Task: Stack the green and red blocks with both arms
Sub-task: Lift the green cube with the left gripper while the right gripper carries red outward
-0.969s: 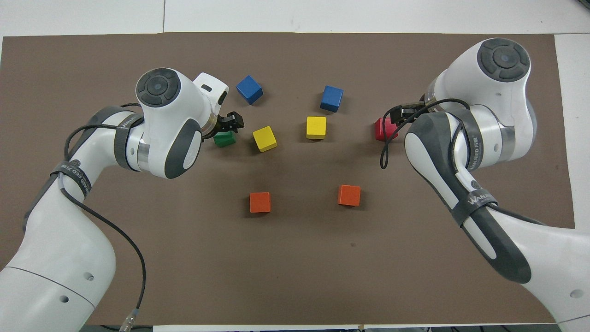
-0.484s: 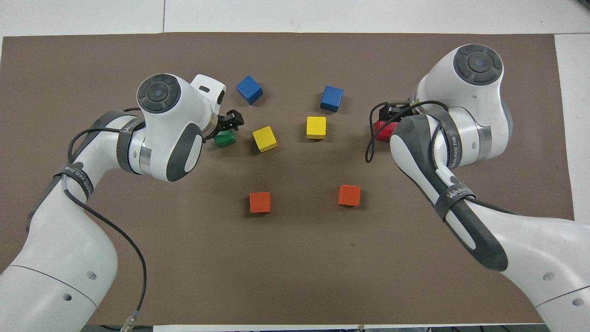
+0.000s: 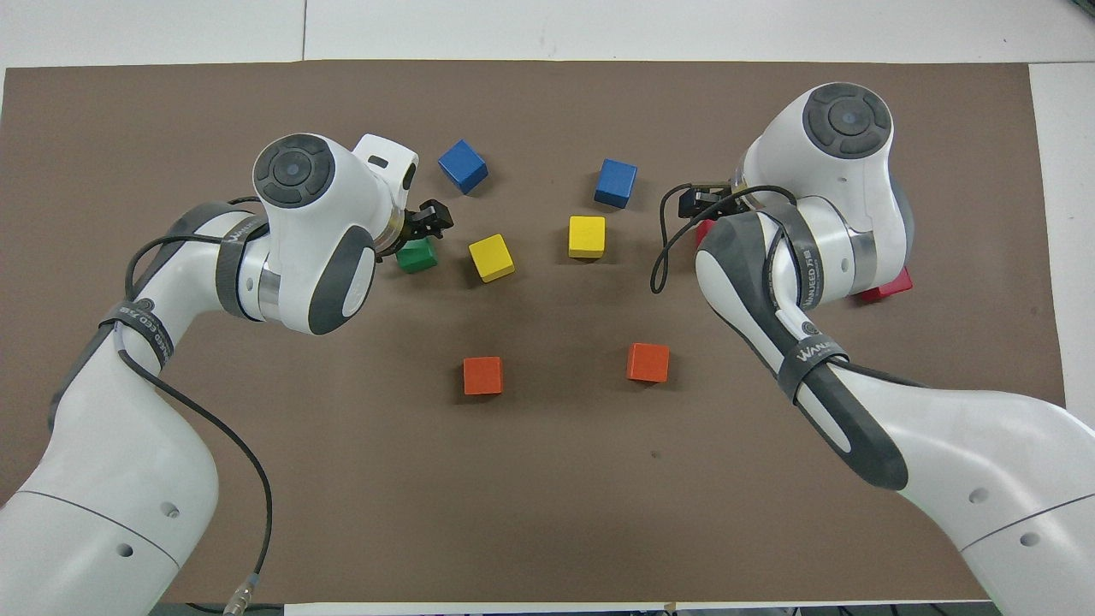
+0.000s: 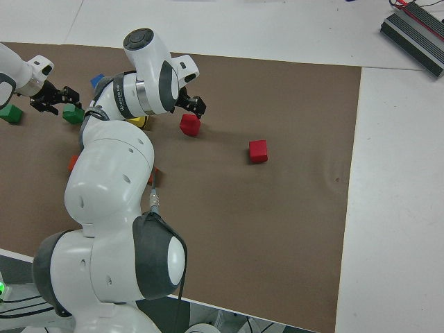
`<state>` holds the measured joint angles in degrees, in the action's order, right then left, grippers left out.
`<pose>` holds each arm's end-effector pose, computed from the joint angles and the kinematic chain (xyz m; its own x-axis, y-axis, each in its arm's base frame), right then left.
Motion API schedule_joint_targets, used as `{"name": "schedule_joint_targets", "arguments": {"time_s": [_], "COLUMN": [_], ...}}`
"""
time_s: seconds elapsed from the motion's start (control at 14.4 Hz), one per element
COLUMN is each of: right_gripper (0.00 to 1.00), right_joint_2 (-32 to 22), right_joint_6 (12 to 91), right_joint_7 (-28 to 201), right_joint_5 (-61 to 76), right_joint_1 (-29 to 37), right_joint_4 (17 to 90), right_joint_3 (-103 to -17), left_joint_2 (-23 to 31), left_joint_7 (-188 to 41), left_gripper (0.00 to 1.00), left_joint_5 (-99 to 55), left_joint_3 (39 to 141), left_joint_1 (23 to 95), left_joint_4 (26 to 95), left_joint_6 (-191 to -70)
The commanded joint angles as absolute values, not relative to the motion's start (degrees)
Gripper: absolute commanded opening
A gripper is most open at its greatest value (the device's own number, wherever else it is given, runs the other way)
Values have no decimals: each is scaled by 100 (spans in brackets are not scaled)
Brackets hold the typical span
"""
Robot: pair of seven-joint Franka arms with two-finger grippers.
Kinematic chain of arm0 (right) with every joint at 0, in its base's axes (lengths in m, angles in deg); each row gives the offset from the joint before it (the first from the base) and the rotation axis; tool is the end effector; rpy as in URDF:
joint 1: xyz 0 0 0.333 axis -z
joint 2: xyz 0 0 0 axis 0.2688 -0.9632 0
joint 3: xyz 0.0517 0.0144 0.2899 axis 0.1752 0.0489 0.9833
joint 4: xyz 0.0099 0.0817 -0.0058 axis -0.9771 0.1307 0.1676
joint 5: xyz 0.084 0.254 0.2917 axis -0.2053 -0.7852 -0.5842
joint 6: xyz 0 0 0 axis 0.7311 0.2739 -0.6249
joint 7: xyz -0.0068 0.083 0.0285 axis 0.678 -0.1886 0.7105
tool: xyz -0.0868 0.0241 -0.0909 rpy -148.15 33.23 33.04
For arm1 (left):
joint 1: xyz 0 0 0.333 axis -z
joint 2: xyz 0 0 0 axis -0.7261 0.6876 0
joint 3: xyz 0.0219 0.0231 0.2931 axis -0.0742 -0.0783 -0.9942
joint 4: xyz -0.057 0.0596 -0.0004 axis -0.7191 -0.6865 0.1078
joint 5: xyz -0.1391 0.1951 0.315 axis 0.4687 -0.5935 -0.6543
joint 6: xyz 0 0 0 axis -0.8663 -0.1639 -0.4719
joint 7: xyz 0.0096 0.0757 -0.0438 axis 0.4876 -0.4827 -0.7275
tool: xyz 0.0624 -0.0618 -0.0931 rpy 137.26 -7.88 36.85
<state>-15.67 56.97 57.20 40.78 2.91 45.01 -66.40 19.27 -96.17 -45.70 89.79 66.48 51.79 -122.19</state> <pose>0.6544 0.1529 0.3103 0.9920 -0.1170 0.0479 -0.1178 -0.9930 0.0130 0.6102 -0.2525 0.2832 0.9579 0.2849 0.0344 0.2819 -0.9567 0.0719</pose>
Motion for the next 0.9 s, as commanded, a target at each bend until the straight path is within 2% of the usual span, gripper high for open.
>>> {"name": "schedule_joint_targets", "arguments": {"time_s": [0.0,0.83], "right_gripper": [100,100], "right_joint_2": [-1737,-1685], "right_joint_6": [5894,6272], "right_joint_7": [5575,5611], "right_joint_5": [4107,4090], "right_joint_1": [320,364], "right_joint_4": [4397,4977], "right_joint_3": [-6599,-6599], "left_joint_2": [2061,2132], "left_joint_7": [-9736,-9754], "left_gripper": [100,98], "left_joint_5": [-4750,-4750], "left_joint_3": [8898,8898], "left_joint_1": [6827,6783], "left_joint_4": [5087,5149], "left_joint_6": [-12291,-12450]}}
